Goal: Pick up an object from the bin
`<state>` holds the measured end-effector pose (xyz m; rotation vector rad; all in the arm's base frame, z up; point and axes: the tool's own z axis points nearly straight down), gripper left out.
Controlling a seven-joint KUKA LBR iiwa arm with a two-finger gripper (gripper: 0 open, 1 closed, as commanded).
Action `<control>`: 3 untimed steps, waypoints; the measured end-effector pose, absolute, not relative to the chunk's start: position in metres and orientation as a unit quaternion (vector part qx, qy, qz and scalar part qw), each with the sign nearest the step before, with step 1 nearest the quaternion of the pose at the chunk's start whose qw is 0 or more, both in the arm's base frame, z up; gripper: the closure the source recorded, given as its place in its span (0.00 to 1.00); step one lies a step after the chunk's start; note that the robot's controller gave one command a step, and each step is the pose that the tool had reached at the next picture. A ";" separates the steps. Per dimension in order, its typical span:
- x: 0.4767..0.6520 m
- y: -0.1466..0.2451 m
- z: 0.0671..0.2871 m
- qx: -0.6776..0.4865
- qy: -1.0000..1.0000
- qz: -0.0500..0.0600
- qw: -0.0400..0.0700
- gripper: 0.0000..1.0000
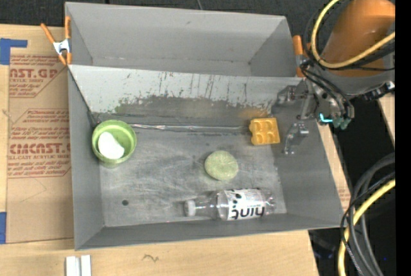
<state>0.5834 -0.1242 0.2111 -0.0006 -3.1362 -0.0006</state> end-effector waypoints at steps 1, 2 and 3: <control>0.585 -0.124 0.216 0.000 -1.000 0.000 -0.001 0.00; 0.568 -0.080 0.142 -0.001 -1.000 0.001 -0.003 0.00; 0.570 -0.059 0.129 -0.017 -1.000 -0.001 0.001 0.00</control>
Offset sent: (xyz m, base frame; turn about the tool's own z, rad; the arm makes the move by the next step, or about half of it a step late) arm -0.0334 0.0872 -0.1411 0.0025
